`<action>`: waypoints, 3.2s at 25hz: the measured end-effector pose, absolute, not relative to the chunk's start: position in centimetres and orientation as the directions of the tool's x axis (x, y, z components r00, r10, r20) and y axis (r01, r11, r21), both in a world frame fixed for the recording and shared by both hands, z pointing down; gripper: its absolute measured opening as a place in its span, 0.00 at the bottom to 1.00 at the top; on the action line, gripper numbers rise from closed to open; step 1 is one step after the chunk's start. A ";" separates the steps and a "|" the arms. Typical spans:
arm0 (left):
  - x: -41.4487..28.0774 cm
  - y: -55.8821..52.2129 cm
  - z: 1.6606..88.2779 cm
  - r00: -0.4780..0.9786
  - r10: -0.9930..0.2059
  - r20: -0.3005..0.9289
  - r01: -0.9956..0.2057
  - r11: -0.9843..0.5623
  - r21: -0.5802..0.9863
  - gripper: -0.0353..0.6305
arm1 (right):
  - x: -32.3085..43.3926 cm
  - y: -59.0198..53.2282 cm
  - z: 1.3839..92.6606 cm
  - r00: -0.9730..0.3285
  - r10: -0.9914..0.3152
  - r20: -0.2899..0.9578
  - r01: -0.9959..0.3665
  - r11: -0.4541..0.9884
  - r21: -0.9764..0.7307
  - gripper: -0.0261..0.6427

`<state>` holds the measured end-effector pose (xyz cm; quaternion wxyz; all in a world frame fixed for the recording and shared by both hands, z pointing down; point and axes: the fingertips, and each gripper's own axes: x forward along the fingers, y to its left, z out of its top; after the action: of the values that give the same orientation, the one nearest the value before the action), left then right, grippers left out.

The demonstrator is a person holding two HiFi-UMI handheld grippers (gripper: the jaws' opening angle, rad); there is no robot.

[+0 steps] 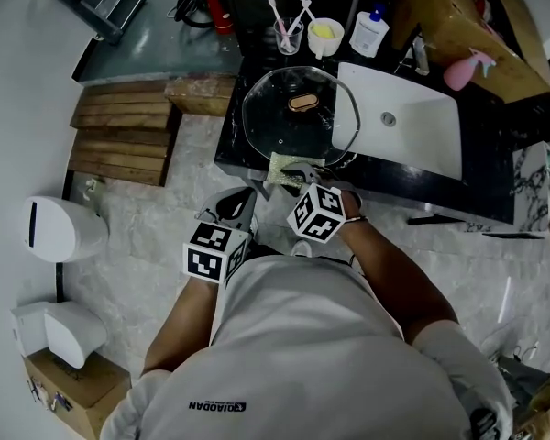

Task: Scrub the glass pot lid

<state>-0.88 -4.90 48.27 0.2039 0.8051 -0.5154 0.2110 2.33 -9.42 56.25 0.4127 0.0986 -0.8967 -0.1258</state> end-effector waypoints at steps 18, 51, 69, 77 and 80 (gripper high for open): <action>-2.1 -2.1 47.0 0.352 -0.773 0.528 -0.931 -0.346 0.115 0.08 | 5.9 -7.2 47.1 -0.793 -0.347 0.501 -0.329 0.936 0.128 0.18; -6.7 9.2 44.7 0.721 -0.530 0.446 -0.645 -0.749 0.152 0.08 | 2.8 10.8 44.8 -0.632 -0.690 0.353 -0.774 0.542 -0.327 0.17; -3.1 8.3 43.8 0.669 -0.597 0.443 -0.711 -0.688 0.145 0.08 | 7.7 10.5 43.7 -0.665 -0.649 0.368 -0.745 0.607 -0.276 0.17; -1.8 8.2 43.3 0.654 -0.608 0.451 -0.722 -0.680 0.130 0.08 | 9.0 10.0 42.9 -0.680 -0.646 0.346 -0.732 0.620 -0.281 0.17; -1.7 8.2 43.3 0.647 -0.612 0.455 -0.727 -0.675 0.125 0.08 | 9.2 9.7 42.7 -0.682 -0.650 0.335 -0.730 0.622 -0.282 0.17</action>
<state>-1.70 8.24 43.32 0.1496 0.8950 -0.3740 0.1915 9.22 9.66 42.65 0.1005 0.3856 -0.8949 0.2008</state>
